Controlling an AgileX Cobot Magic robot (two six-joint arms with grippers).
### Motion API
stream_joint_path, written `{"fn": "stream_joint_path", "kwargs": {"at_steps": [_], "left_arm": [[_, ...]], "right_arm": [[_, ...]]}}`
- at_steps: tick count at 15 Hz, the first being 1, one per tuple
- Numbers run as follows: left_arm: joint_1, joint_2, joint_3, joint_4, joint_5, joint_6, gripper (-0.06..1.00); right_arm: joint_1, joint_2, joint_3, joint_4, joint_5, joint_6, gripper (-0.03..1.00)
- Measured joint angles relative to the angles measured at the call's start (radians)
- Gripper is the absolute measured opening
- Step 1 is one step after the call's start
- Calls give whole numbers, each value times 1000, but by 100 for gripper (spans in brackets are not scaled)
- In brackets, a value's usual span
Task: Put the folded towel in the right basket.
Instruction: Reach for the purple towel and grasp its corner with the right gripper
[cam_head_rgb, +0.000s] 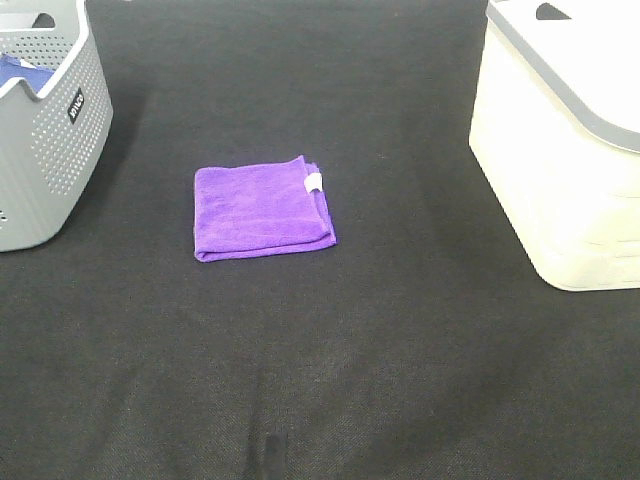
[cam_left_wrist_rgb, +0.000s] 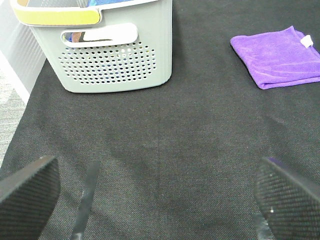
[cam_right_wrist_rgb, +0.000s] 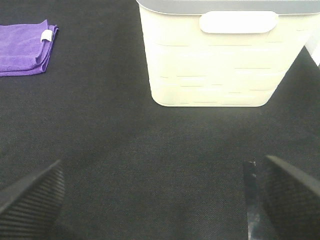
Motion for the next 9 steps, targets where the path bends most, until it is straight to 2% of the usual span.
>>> {"fn": "stream_joint_path", "kwargs": {"at_steps": [9], "left_arm": [[0, 0, 0, 0, 0, 0, 99]], "right_arm": [[0, 0, 0, 0, 0, 0, 96]]}}
